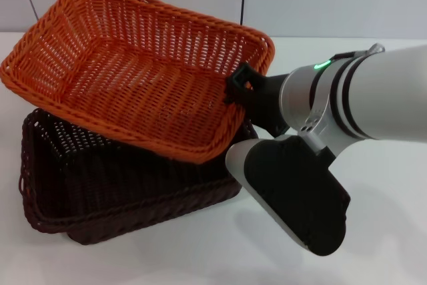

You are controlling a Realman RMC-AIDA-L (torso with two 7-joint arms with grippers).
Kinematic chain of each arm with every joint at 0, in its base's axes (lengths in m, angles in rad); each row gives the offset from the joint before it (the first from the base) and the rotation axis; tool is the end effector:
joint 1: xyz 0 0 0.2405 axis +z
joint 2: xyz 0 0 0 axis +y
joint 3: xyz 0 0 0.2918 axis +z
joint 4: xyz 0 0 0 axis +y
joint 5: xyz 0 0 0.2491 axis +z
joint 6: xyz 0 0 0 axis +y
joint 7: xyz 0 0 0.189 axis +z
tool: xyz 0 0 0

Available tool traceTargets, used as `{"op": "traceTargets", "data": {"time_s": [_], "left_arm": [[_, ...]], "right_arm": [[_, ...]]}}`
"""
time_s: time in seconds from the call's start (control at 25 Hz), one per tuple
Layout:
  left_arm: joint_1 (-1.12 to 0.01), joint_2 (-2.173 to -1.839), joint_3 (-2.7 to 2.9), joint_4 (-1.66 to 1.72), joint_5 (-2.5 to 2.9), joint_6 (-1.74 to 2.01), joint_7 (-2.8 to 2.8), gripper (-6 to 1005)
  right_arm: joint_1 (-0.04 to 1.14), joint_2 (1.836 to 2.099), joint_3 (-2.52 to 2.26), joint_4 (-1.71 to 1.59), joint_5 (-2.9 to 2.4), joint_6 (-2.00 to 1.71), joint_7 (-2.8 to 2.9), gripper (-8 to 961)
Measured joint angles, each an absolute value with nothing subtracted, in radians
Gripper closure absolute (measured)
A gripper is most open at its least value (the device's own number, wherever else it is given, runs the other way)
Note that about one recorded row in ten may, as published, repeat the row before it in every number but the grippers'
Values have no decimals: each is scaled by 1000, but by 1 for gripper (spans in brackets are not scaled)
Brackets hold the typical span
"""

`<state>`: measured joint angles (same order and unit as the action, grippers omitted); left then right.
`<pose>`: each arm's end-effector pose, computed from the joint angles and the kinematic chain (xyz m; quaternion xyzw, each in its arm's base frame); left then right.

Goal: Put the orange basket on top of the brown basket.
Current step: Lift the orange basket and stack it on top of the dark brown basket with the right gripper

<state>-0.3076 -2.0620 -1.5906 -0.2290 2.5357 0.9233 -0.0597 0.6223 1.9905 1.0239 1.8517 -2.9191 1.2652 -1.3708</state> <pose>-0.4982 0.3695 0.0286 -0.5085 -0.3714 -0.2054 0.7493 0.0501 0.3707 -0.1064 -0.7768 -0.5231 -0.2883 0.1996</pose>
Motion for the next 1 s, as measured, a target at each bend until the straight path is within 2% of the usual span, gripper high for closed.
{"op": "traceTargets", "data": {"time_s": [0.16, 0.44, 1.0], "left_arm": [[-314, -2062, -1605, -216, 2536, 913, -60, 208], [-319, -2062, -1616, -203, 2536, 909, -60, 208], [-324, -2062, -1616, -194, 2537, 896, -60, 208]], "right_arm": [[621, 1990, 1030, 1852, -2920, 1245, -1401, 796], [598, 2010, 988, 1837, -2921, 1265, -1389, 797], [578, 2017, 996, 1816, -2922, 1311, -1297, 804]]}}
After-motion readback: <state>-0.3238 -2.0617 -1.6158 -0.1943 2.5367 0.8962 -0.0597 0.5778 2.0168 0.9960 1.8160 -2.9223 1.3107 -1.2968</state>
